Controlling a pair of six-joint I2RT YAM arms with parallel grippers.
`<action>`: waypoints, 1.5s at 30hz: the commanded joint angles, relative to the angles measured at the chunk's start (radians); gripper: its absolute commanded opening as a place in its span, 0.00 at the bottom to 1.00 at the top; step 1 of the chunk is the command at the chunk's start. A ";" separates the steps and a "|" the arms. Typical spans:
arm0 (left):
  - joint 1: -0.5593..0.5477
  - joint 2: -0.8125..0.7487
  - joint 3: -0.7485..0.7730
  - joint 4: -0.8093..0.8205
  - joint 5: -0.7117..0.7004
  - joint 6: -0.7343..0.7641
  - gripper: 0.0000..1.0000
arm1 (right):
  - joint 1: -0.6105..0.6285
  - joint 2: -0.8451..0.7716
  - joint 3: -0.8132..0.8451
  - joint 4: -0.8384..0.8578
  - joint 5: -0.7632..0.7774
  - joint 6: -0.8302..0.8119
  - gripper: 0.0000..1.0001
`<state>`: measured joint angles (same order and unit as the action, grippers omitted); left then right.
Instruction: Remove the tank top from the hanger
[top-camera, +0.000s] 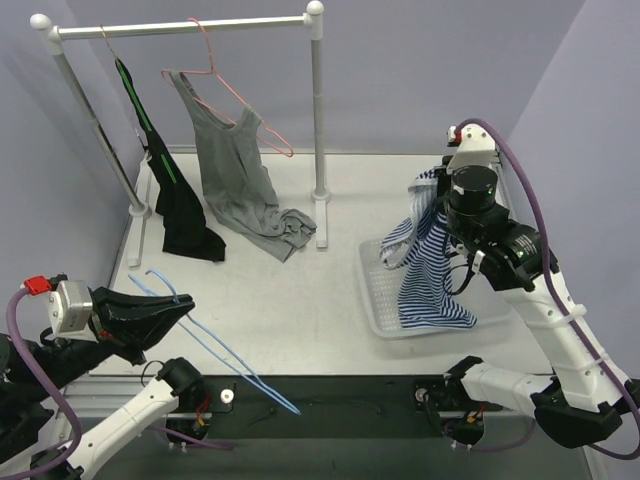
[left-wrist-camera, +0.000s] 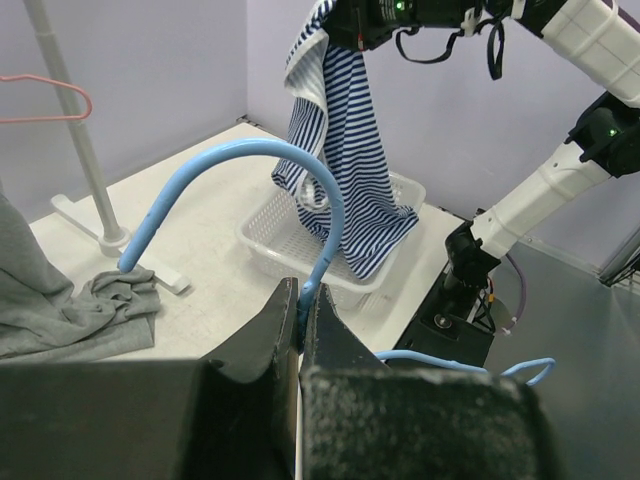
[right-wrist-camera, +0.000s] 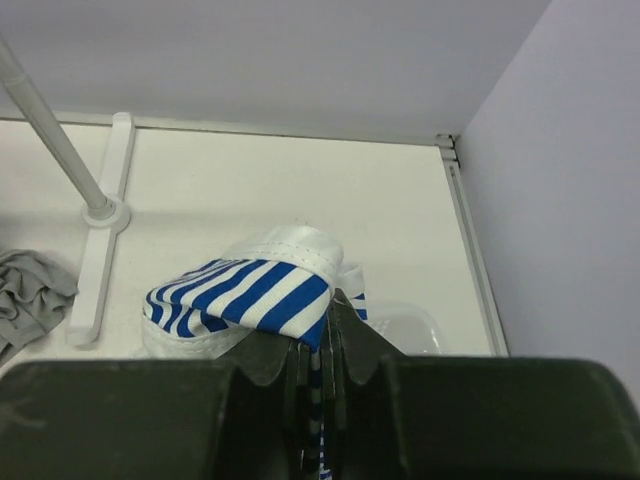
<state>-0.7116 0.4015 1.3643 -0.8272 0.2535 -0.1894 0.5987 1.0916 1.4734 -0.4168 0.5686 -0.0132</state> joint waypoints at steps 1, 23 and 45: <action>0.001 0.013 -0.002 0.037 -0.023 0.001 0.00 | -0.036 -0.047 -0.080 0.026 -0.007 0.153 0.00; 0.001 0.030 -0.050 0.059 -0.098 -0.004 0.00 | -0.145 -0.119 -0.683 -0.047 0.001 0.794 0.00; 0.001 0.034 -0.082 0.011 -0.298 0.004 0.00 | -0.235 -0.185 -0.417 -0.151 -0.728 0.362 0.79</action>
<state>-0.7116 0.4187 1.2907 -0.8268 0.0189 -0.1894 0.3126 0.9936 0.9565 -0.5411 0.1585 0.5034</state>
